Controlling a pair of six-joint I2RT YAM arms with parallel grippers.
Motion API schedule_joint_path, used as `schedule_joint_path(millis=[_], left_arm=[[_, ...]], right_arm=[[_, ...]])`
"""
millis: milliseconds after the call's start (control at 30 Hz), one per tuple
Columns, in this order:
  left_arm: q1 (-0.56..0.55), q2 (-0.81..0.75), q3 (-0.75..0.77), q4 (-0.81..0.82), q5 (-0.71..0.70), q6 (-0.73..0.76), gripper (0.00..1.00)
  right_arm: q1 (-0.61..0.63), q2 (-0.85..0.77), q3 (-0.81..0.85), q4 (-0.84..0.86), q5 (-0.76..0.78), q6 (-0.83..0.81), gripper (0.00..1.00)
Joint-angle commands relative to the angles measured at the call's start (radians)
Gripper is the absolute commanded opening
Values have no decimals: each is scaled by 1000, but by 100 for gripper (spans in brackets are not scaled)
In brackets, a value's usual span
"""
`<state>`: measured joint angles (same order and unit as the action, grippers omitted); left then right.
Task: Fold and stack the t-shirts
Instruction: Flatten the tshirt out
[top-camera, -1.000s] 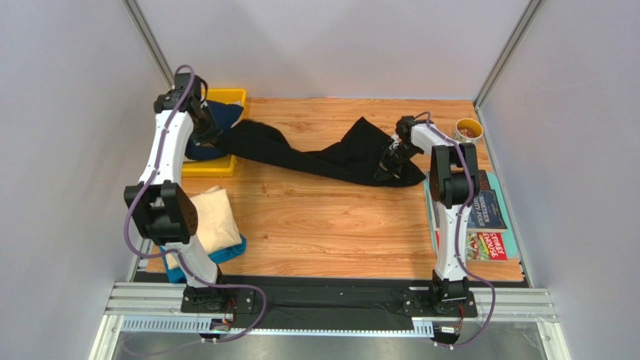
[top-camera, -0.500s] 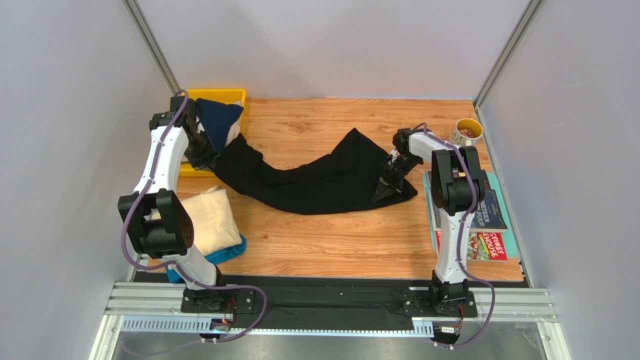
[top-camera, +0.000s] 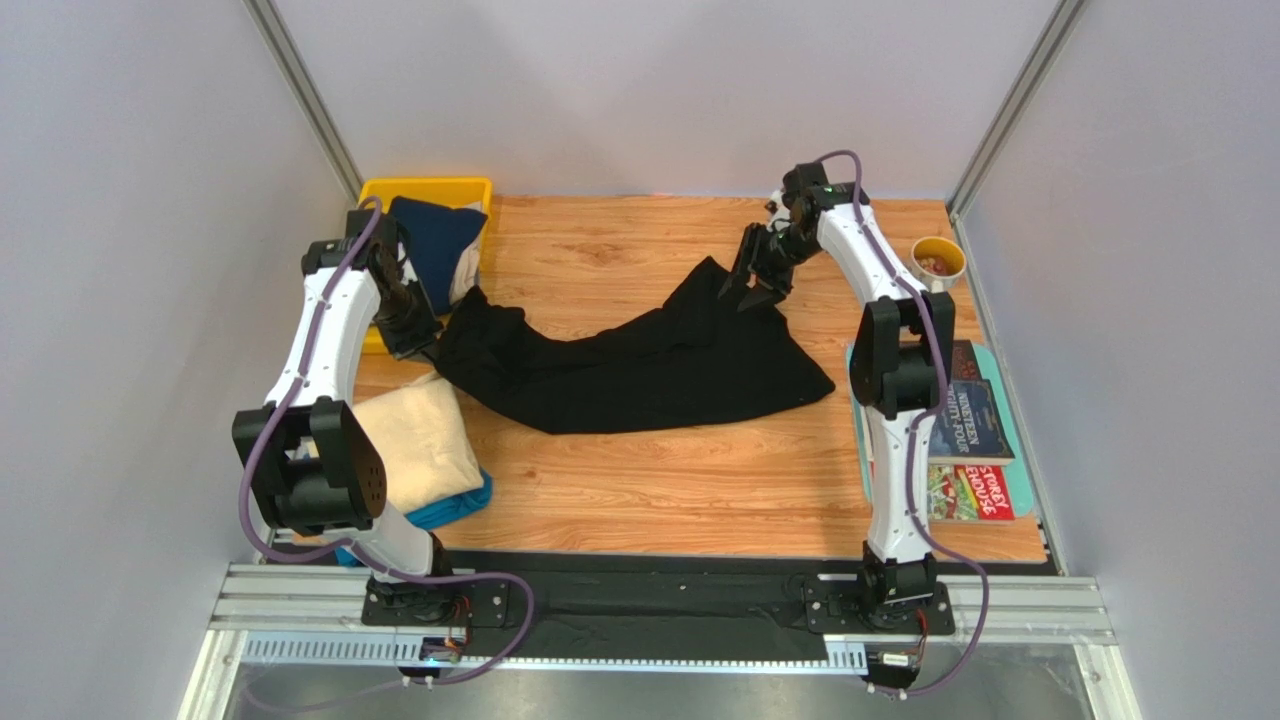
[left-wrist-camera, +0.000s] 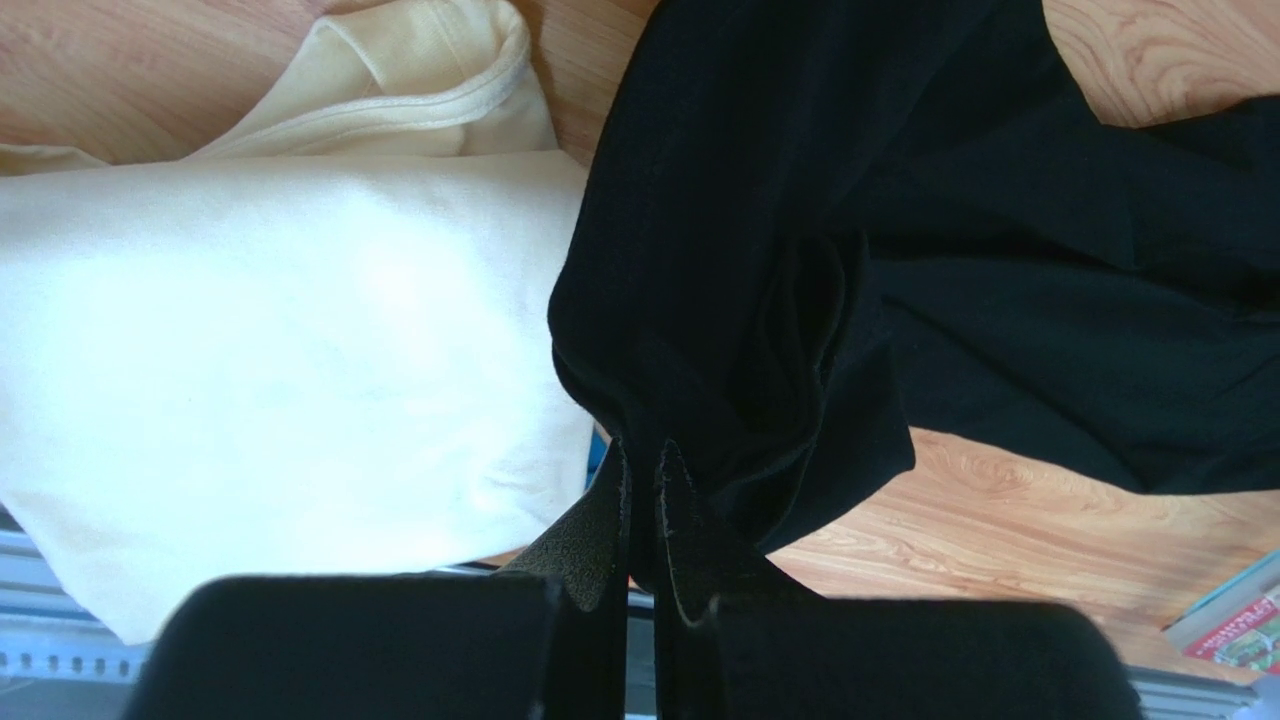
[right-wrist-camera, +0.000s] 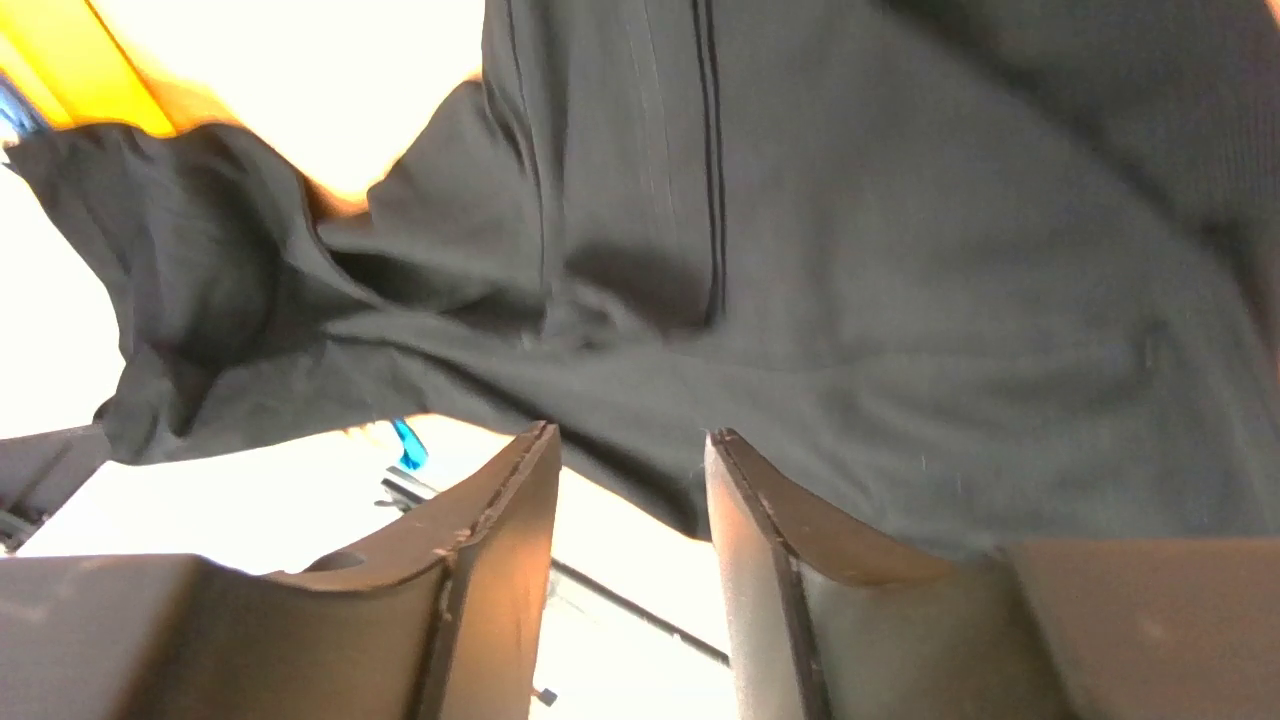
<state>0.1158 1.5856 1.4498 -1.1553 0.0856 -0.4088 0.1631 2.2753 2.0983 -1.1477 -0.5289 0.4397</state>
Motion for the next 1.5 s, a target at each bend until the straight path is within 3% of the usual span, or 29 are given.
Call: schedule_joint_path(millis=[0, 800, 867, 900, 967, 1000, 1267, 1467], left_arm=[[-16, -19, 11, 9, 29, 10, 0], [-84, 13, -11, 43, 55, -1, 0], [-85, 14, -12, 46, 55, -1, 0], [-87, 14, -14, 46, 55, -1, 0], [-87, 14, -17, 51, 54, -1, 0], [-88, 16, -17, 51, 54, -2, 0], [-93, 1, -12, 91, 60, -7, 0], [-94, -6, 43, 117, 33, -9, 0]], right_arm=[[10, 137, 77, -57, -36, -2, 50], [88, 191, 55, 16, -91, 44, 53], [93, 196, 51, 17, -89, 45, 47], [98, 197, 51, 17, -89, 45, 29], [99, 196, 51, 17, -76, 47, 4], [101, 193, 51, 19, -71, 50, 0], [98, 84, 65, 66, -37, 68, 0], [52, -2, 176, 94, -65, 119, 0]])
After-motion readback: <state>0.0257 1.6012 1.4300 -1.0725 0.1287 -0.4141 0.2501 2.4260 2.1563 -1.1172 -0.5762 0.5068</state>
